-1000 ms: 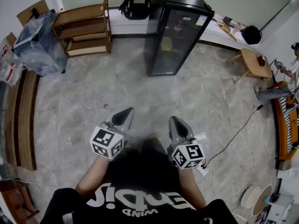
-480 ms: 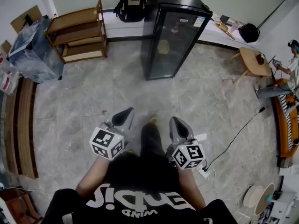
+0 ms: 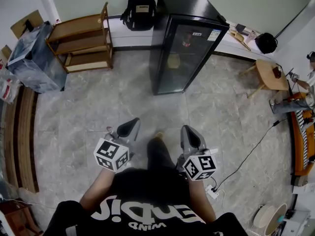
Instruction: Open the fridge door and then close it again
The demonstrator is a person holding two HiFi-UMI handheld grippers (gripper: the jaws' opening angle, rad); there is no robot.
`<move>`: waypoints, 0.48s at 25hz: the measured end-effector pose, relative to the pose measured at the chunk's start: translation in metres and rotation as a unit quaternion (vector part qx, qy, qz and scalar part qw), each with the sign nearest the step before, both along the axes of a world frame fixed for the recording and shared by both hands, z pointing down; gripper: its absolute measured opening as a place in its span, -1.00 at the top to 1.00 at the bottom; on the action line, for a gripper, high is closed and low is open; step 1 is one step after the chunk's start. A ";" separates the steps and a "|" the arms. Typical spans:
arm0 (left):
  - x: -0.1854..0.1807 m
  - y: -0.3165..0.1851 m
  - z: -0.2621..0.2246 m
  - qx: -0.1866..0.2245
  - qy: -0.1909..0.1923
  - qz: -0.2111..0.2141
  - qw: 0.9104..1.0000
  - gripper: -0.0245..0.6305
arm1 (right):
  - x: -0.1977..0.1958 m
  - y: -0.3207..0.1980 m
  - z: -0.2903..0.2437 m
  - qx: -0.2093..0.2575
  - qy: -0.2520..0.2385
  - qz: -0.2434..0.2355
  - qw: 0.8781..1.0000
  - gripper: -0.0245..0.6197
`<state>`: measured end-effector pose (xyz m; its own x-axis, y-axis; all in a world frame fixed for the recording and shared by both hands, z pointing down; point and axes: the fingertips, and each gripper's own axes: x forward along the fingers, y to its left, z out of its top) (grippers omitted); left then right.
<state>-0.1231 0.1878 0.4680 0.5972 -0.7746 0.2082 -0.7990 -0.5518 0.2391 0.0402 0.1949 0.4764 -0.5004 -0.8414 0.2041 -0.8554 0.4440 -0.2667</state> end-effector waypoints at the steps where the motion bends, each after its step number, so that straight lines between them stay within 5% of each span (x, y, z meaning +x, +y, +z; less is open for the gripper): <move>1: 0.001 -0.010 0.000 0.000 -0.001 0.000 1.000 0.92 | -0.001 -0.010 0.000 0.000 -0.001 -0.002 1.000 0.93; 12: 0.027 -0.114 -0.020 -0.001 -0.004 -0.013 1.000 0.92 | 0.026 -0.119 -0.013 -0.004 -0.007 -0.012 1.000 0.93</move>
